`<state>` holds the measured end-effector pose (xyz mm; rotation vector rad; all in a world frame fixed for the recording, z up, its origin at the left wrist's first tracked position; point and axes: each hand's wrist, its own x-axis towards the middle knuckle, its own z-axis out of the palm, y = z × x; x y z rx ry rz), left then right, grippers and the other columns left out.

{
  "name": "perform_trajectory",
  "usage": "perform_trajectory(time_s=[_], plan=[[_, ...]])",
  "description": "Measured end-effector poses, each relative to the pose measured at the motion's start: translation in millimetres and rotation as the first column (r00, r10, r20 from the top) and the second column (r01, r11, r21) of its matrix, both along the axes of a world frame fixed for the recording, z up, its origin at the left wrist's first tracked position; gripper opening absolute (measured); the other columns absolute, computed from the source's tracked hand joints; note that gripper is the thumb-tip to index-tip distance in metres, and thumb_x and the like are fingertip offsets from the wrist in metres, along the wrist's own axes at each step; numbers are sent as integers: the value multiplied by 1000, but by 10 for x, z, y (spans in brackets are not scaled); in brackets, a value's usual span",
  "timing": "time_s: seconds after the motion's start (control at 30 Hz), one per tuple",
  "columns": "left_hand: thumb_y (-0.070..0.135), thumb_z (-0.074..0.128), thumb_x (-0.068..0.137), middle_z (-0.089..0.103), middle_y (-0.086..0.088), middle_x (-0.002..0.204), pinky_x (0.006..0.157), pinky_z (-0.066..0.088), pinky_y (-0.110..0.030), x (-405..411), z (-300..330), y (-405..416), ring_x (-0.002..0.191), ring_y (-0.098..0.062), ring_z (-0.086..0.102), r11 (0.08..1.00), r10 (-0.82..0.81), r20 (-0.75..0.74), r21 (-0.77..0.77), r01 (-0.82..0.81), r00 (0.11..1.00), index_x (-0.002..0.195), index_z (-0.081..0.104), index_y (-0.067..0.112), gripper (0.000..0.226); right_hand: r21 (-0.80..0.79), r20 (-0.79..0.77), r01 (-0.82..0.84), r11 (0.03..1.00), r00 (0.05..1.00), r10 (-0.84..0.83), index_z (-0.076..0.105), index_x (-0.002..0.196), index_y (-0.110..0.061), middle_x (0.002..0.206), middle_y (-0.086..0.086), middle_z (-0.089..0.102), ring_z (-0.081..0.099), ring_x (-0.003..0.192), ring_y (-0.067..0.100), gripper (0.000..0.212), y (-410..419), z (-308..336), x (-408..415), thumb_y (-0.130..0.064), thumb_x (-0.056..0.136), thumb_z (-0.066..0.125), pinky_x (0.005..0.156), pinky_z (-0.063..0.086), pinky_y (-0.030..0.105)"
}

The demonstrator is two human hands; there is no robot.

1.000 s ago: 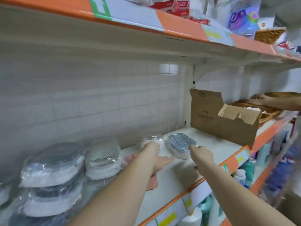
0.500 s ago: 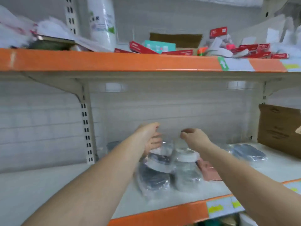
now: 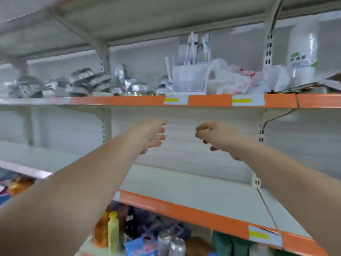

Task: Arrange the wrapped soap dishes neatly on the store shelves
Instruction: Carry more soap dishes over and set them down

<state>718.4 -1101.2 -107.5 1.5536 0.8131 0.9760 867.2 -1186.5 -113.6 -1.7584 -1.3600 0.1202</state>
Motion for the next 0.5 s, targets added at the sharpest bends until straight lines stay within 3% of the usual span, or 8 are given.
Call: perform_trajectory(time_s=[0.13, 0.33, 0.4, 0.5], plan=[[20, 48, 96, 55, -8, 116, 91, 45, -34, -717, 183, 395, 97, -20, 56, 986, 146, 12, 81, -146, 989, 125, 48, 8, 31, 40, 74, -115, 993, 991, 112, 63, 104, -11, 94, 8, 56, 51, 87, 19, 17, 448, 384, -683, -17, 92, 53, 74, 45, 32], [18, 50, 94, 55, -1, 95, 85, 46, -31, -1264, 353, 1079, 83, -14, 58, 954, 240, -13, 185, -234, 971, 108, 55, 13, 16, 104, 178, -179, 978, 971, 158, 65, 94, -13, 92, 8, 55, 51, 85, 19, 13, 1208, 808, -1225, -16, 90, 53, 63, 45, 28], [16, 49, 93, 56, -1, 98, 84, 47, -30, -1349, 419, 1379, 82, -12, 58, 932, 273, -21, 253, -259, 962, 104, 56, 17, 13, 139, 199, -169, 976, 970, 140, 64, 102, -5, 90, 10, 54, 50, 81, 19, 19, 1489, 919, -1280, -15, 89, 54, 58, 42, 26], [14, 51, 91, 56, -3, 114, 90, 48, -35, -1408, 483, 1921, 99, -20, 59, 861, 344, -25, 407, -305, 938, 121, 53, 21, 31, 215, 245, -133, 968, 966, 78, 60, 108, 7, 86, 14, 52, 49, 77, 22, 30, 1992, 1057, -1239, -14, 89, 52, 62, 48, 32]])
